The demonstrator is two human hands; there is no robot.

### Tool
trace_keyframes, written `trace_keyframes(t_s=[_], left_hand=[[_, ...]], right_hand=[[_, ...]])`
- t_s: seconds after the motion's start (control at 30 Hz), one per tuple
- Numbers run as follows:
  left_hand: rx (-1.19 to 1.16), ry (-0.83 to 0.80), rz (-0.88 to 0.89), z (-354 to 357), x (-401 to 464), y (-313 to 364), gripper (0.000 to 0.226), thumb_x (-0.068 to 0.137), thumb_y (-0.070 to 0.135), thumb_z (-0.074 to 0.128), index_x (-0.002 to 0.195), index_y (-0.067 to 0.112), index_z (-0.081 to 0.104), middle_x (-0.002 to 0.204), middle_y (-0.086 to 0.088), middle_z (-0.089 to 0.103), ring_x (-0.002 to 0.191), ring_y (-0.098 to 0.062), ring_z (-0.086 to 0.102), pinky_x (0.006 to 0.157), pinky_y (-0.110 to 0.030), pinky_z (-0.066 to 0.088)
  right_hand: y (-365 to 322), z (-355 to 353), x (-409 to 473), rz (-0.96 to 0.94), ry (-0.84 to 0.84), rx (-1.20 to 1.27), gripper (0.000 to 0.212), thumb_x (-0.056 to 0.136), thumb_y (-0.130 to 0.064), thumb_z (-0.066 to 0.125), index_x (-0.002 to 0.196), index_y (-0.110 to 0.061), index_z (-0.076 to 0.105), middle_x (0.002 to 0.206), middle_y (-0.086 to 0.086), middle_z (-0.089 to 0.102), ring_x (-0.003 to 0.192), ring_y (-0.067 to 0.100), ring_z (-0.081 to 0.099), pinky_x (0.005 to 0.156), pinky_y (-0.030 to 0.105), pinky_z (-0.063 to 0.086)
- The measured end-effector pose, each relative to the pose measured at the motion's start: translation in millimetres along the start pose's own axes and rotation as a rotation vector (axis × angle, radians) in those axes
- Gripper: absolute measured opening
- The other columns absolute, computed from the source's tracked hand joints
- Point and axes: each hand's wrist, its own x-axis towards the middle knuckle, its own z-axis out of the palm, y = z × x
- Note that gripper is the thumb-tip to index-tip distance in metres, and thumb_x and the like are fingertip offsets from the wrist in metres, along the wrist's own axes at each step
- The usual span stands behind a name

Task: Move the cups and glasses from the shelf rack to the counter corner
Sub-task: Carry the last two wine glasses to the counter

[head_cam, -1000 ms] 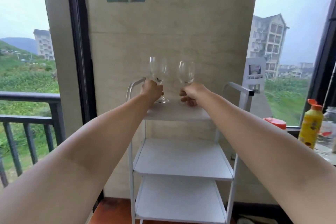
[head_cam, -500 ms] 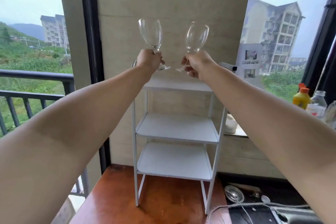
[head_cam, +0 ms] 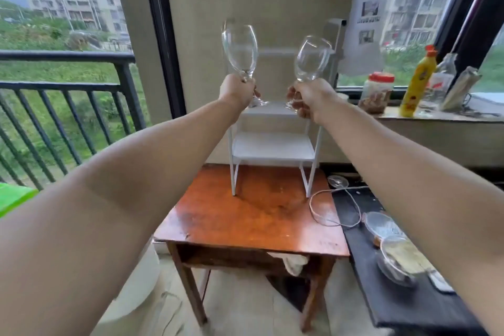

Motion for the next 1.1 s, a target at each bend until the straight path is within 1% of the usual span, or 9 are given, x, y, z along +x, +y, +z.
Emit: trace_keyframes(t_s=[0.07,0.23,0.37,0.47,0.53,0.63,0.77,0.93,1.1], left_hand=[[0.035,-0.067,-0.096,9.0,-39.3,-27.4,0.031,0.094,0.010,0.045,0.066,0.011,0.059,0.071,0.003,0.066,0.061,-0.009,0.055,0.072,-0.023,0.044],[0.119,-0.269,-0.268,47.2,-135.0,-100.3,0.026,0.092,0.009,0.047,0.086,-0.003,0.069,0.091,-0.010,0.071,0.074,-0.016,0.060,0.065,-0.026,0.047],[0.217,-0.453,-0.324,83.3,-213.7,-145.9,0.032,0.092,0.010,0.047,0.062,0.012,0.058,0.098,-0.012,0.074,0.061,-0.012,0.056,0.056,-0.024,0.044],[0.296,-0.604,-0.343,113.0,-267.9,-161.2,0.028,0.093,0.011,0.047,0.067,0.011,0.056,0.095,-0.009,0.074,0.065,-0.015,0.058,0.062,-0.027,0.046],[0.286,-0.673,-0.346,135.0,-305.1,-160.6,0.025,0.093,0.011,0.045,0.071,0.008,0.056,0.095,-0.010,0.074,0.061,-0.012,0.054,0.056,-0.024,0.042],[0.250,-0.751,-0.336,169.3,-361.3,-152.4,0.032,0.094,0.009,0.045,0.062,0.013,0.049,0.089,-0.008,0.072,0.057,-0.009,0.050,0.048,-0.018,0.037],[0.262,-0.870,-0.313,233.7,-440.9,-133.1,0.024,0.091,0.011,0.046,0.068,0.012,0.054,0.094,-0.007,0.076,0.066,-0.015,0.056,0.061,-0.026,0.044],[0.254,-1.025,-0.241,307.2,-543.6,-86.3,0.029,0.089,0.014,0.047,0.063,0.020,0.060,0.083,-0.001,0.073,0.079,-0.022,0.063,0.080,-0.036,0.051],[0.245,-1.156,-0.150,370.6,-633.5,-39.6,0.029,0.087,0.014,0.048,0.063,0.019,0.063,0.084,-0.004,0.072,0.075,-0.022,0.061,0.075,-0.034,0.052]], right_hand=[[35.9,-5.8,-31.4,0.082,0.019,-0.011,0.029,0.097,-0.016,0.039,0.072,-0.018,0.053,0.070,-0.004,0.057,0.048,0.008,0.045,0.032,0.012,0.029],[136.2,-25.8,-111.8,0.266,0.042,-0.042,0.025,0.096,-0.012,0.040,0.074,-0.015,0.052,0.069,0.000,0.055,0.047,0.010,0.043,0.038,0.017,0.028],[213.9,-50.8,-177.3,0.427,0.116,-0.033,0.017,0.094,-0.012,0.043,0.081,-0.015,0.053,0.068,-0.001,0.056,0.047,0.011,0.044,0.033,0.012,0.030],[262.8,-78.9,-226.8,0.538,0.167,-0.021,0.017,0.095,-0.014,0.043,0.083,-0.015,0.054,0.067,-0.002,0.057,0.036,0.006,0.045,0.034,0.010,0.028],[288.1,-103.9,-259.6,0.598,0.220,0.001,0.023,0.095,-0.014,0.043,0.074,-0.016,0.053,0.065,-0.002,0.056,0.030,0.003,0.043,0.035,0.011,0.027],[317.2,-148.2,-308.2,0.665,0.312,0.052,0.022,0.095,-0.014,0.043,0.076,-0.015,0.055,0.068,-0.002,0.058,0.043,0.009,0.044,0.039,0.015,0.028],[346.5,-230.7,-387.9,0.716,0.472,0.092,0.024,0.095,-0.013,0.043,0.074,-0.017,0.053,0.070,-0.002,0.058,0.047,0.010,0.045,0.035,0.014,0.029],[366.0,-327.5,-485.1,0.775,0.615,0.105,0.025,0.095,-0.017,0.043,0.071,-0.019,0.050,0.069,-0.005,0.056,0.045,0.009,0.044,0.033,0.011,0.028],[378.1,-408.4,-564.4,0.803,0.753,0.130,0.023,0.097,-0.016,0.041,0.075,-0.016,0.051,0.069,-0.004,0.055,0.040,0.007,0.044,0.036,0.014,0.029]])
